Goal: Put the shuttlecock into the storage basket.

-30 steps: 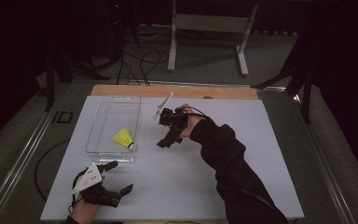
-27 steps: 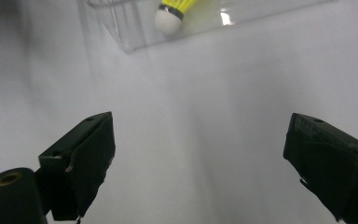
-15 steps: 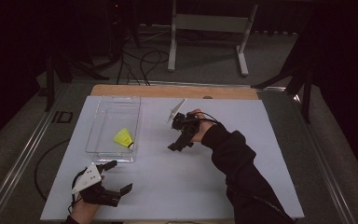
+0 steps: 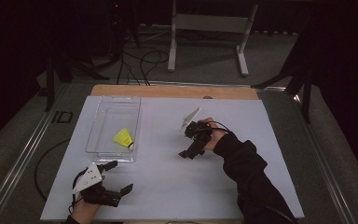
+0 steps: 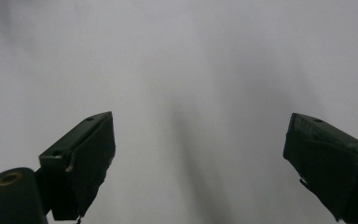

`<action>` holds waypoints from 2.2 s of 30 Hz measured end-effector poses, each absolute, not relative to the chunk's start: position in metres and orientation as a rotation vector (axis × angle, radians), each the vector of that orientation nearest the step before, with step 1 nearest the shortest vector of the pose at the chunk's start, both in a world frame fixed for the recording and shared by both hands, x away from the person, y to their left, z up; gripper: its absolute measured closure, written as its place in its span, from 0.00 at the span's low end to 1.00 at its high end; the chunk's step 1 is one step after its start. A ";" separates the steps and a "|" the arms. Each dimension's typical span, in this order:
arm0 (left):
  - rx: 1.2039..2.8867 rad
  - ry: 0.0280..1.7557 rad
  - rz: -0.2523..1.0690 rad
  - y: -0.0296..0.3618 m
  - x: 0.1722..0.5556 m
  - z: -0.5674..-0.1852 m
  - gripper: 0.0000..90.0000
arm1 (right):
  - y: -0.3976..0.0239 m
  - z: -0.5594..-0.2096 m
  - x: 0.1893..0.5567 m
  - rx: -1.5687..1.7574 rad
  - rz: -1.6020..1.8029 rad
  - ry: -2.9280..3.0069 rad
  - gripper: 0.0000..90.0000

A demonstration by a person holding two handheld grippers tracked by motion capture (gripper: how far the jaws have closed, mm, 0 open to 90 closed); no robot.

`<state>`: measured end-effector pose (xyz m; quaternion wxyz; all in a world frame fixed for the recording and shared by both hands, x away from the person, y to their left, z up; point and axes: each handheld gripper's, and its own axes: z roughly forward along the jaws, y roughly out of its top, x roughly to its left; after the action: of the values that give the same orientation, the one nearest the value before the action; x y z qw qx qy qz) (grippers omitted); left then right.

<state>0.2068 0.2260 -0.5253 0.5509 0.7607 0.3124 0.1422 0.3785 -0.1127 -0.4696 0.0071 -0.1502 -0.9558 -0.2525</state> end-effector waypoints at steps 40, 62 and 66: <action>1.809 0.739 0.337 0.225 0.208 -0.526 0.00 | -0.237 -0.500 0.326 -0.745 -1.010 -2.944 0.10; 1.815 0.738 0.338 0.225 0.208 -0.526 0.00 | -0.294 -0.519 0.288 -0.948 -1.145 -2.836 0.10; 1.816 0.737 0.338 0.224 0.208 -0.526 0.00 | -0.302 -0.521 0.283 -0.988 -1.151 -2.834 0.10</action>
<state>0.2079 0.2243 -0.5260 0.5448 0.7657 0.3107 0.1425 0.2833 -0.3019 -0.5212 -0.0362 -0.3071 -0.8811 -0.3579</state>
